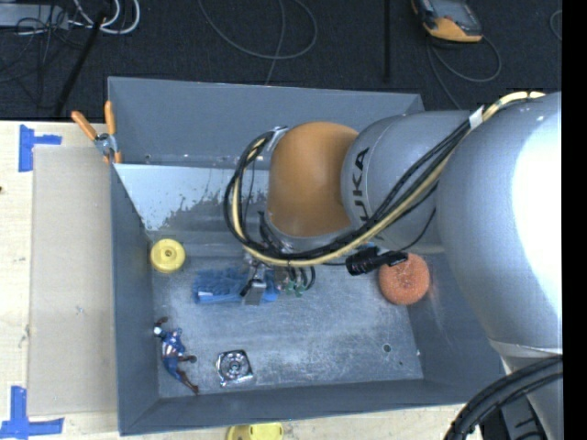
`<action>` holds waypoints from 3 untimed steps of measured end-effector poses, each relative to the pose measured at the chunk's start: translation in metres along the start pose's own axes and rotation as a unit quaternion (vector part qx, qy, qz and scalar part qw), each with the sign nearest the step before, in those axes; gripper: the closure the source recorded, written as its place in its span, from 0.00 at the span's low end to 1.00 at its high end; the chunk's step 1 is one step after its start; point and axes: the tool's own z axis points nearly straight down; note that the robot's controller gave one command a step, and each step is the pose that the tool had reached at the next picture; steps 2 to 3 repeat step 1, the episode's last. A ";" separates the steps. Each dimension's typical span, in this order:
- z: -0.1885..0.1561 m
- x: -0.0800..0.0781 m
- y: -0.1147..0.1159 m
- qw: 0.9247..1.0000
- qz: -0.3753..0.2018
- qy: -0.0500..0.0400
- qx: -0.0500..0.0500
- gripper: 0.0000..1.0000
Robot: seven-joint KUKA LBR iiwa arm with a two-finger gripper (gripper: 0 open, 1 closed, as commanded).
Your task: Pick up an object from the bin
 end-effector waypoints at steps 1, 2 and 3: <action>0.000 0.000 0.000 1.000 0.000 0.000 0.000 1.00; 0.000 0.000 0.000 1.000 0.000 0.000 0.000 1.00; 0.000 0.000 0.000 1.000 0.000 0.000 0.000 1.00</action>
Offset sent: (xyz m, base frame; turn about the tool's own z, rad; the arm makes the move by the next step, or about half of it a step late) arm 0.0245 -0.0065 0.1548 0.0008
